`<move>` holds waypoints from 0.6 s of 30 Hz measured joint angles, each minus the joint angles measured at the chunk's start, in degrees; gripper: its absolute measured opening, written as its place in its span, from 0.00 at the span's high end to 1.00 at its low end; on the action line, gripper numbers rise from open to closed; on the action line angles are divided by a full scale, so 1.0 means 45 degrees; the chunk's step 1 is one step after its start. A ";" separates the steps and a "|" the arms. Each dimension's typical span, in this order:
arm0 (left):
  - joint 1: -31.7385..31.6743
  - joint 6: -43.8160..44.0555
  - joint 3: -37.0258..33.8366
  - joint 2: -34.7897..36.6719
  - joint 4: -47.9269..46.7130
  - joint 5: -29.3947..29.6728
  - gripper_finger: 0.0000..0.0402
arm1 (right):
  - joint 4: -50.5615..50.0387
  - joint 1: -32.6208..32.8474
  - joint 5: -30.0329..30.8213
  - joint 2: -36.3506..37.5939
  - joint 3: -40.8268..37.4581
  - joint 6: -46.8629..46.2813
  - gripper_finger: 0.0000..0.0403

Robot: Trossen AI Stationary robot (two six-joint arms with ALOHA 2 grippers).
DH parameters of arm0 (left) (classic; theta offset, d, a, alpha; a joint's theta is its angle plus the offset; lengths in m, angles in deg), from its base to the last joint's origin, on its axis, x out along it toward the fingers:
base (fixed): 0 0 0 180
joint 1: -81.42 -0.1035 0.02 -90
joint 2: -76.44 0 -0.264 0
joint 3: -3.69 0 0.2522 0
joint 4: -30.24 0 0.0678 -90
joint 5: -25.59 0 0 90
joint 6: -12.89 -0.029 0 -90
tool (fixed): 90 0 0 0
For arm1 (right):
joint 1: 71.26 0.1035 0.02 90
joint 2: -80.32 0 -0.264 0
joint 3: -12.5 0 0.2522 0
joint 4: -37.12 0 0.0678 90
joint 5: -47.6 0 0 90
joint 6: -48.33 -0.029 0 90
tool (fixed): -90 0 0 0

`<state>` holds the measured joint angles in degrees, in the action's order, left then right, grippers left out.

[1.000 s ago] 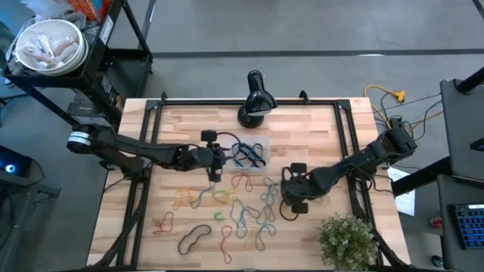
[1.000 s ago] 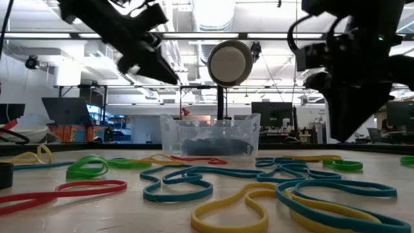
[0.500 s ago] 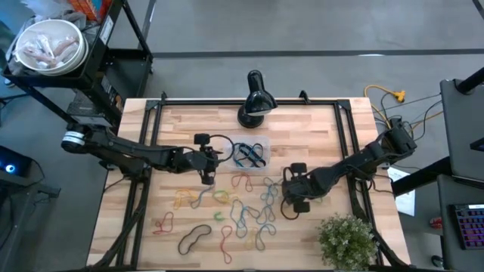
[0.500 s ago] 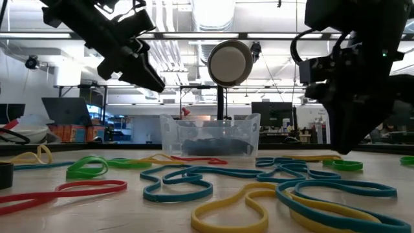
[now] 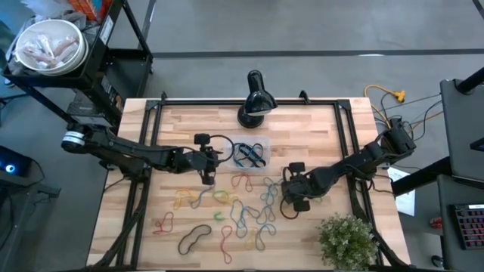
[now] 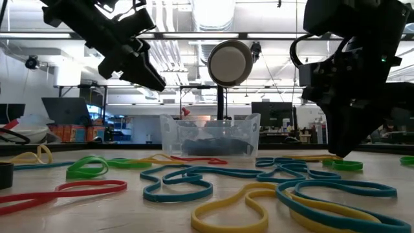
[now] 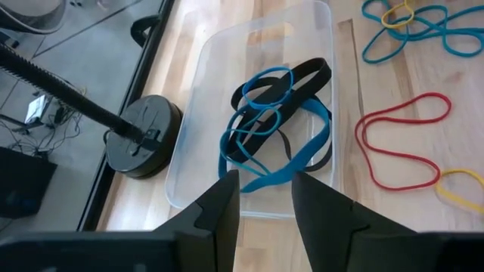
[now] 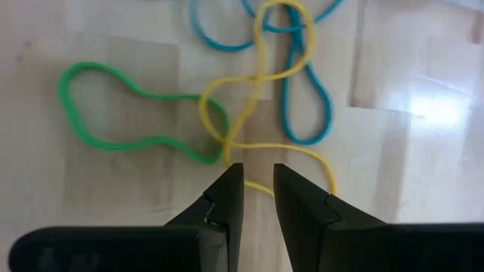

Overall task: Pick and place rubber bands into bin
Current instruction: Put the yellow rubber band into the transparent bin

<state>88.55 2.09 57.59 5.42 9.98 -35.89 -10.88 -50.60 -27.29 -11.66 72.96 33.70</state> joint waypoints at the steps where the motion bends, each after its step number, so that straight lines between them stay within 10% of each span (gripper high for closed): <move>1: 0.0000 -0.0002 0.0000 0.0000 0.0005 0.0000 0.73 | 0.0070 0.0004 -0.0039 0.0000 0.0000 0.0067 0.83; 18: 0.0000 0.0003 0.0019 0.0000 0.0004 0.0000 0.73 | 0.0037 0.0010 -0.0706 0.0112 0.0067 0.0341 0.83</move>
<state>88.55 2.10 57.67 5.42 9.99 -35.89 -10.71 -50.55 -30.47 -11.16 73.26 35.23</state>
